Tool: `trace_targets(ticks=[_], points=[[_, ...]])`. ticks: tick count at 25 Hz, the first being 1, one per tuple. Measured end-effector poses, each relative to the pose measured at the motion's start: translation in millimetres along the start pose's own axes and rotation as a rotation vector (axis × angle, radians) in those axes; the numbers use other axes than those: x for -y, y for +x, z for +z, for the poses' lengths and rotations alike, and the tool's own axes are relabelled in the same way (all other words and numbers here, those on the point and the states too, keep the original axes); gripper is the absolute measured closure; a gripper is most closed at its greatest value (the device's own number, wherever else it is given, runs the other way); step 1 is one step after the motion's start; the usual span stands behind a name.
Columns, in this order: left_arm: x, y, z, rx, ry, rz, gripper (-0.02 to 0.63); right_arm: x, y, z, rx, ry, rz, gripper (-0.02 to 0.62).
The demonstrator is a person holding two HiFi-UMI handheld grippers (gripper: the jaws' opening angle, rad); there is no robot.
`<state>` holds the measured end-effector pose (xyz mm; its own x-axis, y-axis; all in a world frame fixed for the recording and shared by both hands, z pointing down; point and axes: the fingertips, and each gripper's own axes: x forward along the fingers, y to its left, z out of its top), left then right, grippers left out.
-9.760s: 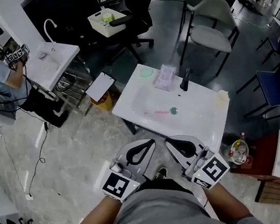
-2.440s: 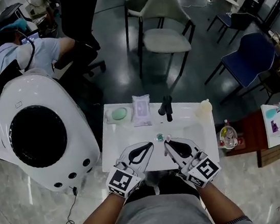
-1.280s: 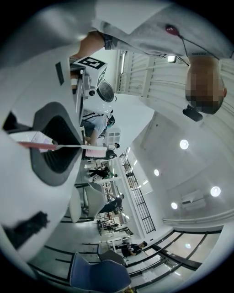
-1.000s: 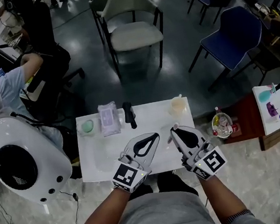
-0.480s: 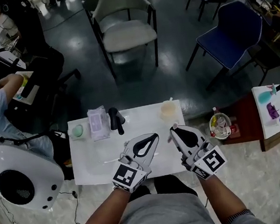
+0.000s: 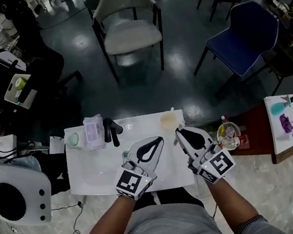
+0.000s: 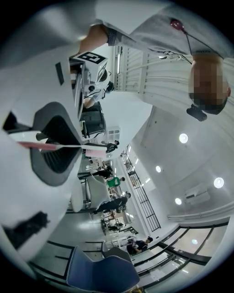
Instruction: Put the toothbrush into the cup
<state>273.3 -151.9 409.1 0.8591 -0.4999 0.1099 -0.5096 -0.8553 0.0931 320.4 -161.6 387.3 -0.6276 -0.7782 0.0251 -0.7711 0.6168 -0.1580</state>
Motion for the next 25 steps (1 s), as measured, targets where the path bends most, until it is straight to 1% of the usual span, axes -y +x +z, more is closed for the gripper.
trace_targets(ticks=[3, 5, 11, 15, 17, 20, 23, 25], points=[[-9, 12, -2, 0.003, -0.001, 0.007, 0.598, 13, 9, -1, -0.007, -0.008, 0.001, 0.572], [-16, 20, -5, 0.000, -0.020, 0.015, 0.598, 23, 15, -2, -0.010, -0.012, -0.008, 0.572], [-38, 45, -20, 0.007, -0.041, -0.003, 0.598, 52, 34, -12, -0.008, 0.002, -0.077, 0.574], [-52, 58, -36, 0.003, -0.051, -0.031, 0.598, 65, 48, -27, -0.015, 0.018, -0.117, 0.574], [-58, 66, -42, -0.012, -0.072, -0.030, 0.598, 73, 53, -36, -0.017, 0.023, -0.137, 0.572], [-66, 77, -54, 0.001, -0.050, -0.040, 0.598, 84, 58, -51, -0.029, 0.013, -0.177, 0.572], [-73, 86, -65, -0.026, -0.101, -0.020, 0.598, 91, 63, -65, -0.034, 0.003, -0.200, 0.572], [-76, 92, -73, -0.035, -0.116, -0.016, 0.598, 94, 67, -74, -0.039, -0.008, -0.205, 0.574]])
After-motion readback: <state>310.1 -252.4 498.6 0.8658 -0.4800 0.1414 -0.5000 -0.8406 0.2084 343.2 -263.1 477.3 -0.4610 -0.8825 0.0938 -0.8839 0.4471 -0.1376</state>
